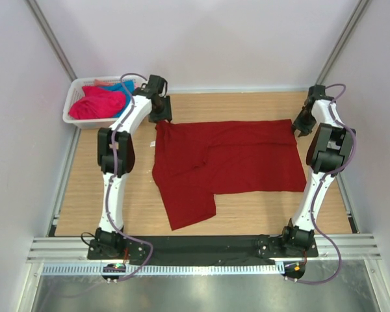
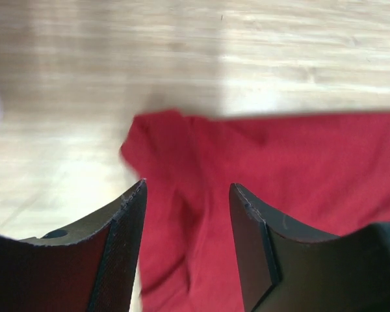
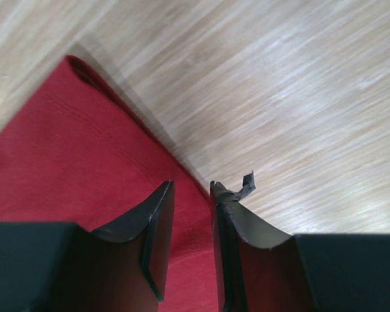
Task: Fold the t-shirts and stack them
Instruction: Fold the tshirt
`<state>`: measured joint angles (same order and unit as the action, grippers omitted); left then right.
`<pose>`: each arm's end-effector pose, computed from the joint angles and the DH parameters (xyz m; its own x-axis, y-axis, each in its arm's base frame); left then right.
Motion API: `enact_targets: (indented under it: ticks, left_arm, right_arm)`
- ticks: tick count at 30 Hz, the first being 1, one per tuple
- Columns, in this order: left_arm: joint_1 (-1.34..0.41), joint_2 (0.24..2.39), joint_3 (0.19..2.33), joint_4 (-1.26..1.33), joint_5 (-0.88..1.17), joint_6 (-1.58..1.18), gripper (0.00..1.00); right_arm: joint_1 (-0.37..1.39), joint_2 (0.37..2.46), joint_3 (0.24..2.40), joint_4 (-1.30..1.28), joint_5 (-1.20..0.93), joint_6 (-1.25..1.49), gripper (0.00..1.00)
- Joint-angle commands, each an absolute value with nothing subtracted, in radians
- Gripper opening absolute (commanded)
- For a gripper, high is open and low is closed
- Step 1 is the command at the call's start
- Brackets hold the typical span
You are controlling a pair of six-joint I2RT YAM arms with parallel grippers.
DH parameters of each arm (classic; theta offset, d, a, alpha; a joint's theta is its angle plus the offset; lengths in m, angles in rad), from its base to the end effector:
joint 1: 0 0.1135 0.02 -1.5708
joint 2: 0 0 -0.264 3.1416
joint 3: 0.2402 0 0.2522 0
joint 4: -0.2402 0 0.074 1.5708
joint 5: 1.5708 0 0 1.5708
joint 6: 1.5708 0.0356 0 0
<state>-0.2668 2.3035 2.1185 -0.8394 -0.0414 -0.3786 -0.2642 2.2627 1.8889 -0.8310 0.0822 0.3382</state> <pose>0.4878 -0.1318 0.2300 -0.8555 -0.1490 -0.4959 -0.0791 0.9841 -0.1592 0.4602 -0.1275 0.1810 -0.7545 0.5467 -0.3631 0.5713 0.8194 0.0464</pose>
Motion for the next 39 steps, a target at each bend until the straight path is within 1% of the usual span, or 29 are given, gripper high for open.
enact_targets:
  ticks: [1,2,7,11,12,14,15,17,18,21,23,24,25,27,28,31,39]
  left_arm:
    - [-0.273,2.385,2.253,-0.81,-0.031,-0.406,0.56]
    - [-0.273,2.405,2.276,-0.814,-0.032,-0.417,0.56]
    - [-0.276,2.477,2.362,-0.837,-0.107,-0.436,0.56]
    - [-0.276,2.499,2.376,-0.839,-0.143,-0.428,0.52]
    - [-0.276,2.499,2.379,-0.836,-0.144,-0.426,0.45]
    - [-0.275,2.497,2.384,-0.836,-0.143,-0.422,0.38]
    - [-0.275,2.493,2.39,-0.838,-0.141,-0.423,0.3]
    - [-0.276,2.487,2.391,-0.833,-0.144,-0.425,0.22]
    - [-0.276,2.482,2.39,-0.83,-0.149,-0.425,0.12]
    - [-0.273,2.474,2.391,-0.824,-0.15,-0.436,0.0]
    - [-0.268,2.47,2.395,-0.819,-0.137,-0.471,0.0]
    - [-0.265,2.465,2.392,-0.816,-0.126,-0.486,0.0]
    - [-0.258,2.454,2.376,-0.81,-0.118,-0.503,0.0]
    - [-0.247,2.442,2.358,-0.787,-0.094,-0.549,0.0]
    - [-0.233,2.431,2.34,-0.781,-0.086,-0.563,0.0]
    - [-0.206,2.421,2.326,-0.752,-0.04,-0.618,0.0]
    - [-0.196,2.411,2.339,-0.812,-0.092,-0.631,0.0]
  right_arm:
    - [-0.27,2.226,1.934,-0.787,0.005,0.345,0.38]
    - [-0.268,2.232,1.939,-0.779,-0.027,0.35,0.38]
    - [-0.267,2.263,1.951,-0.746,-0.049,0.347,0.41]
    - [-0.267,2.313,1.968,-0.721,-0.052,0.324,0.43]
    - [-0.267,2.324,1.977,-0.718,-0.049,0.318,0.43]
    - [-0.267,2.354,2.005,-0.71,-0.04,0.319,0.44]
    - [-0.267,2.362,2.011,-0.694,-0.044,0.322,0.45]
    - [-0.267,2.376,2.019,-0.674,-0.058,0.336,0.45]
    - [-0.267,2.39,2.022,-0.664,-0.064,0.342,0.45]
    - [-0.267,2.411,2.029,-0.632,-0.074,0.365,0.45]
    - [-0.267,2.424,2.037,-0.614,-0.075,0.382,0.37]
    - [-0.267,2.43,2.043,-0.611,-0.075,0.387,0.31]
    - [-0.267,2.442,2.049,-0.609,-0.074,0.391,0.17]
    - [-0.267,2.451,2.063,-0.609,-0.068,0.403,0.04]
    - [-0.267,2.456,2.068,-0.611,-0.054,0.408,0.01]
    - [-0.268,2.461,2.072,-0.621,-0.026,0.413,0.01]
    - [-0.267,2.448,2.069,-0.627,0.052,0.422,0.01]
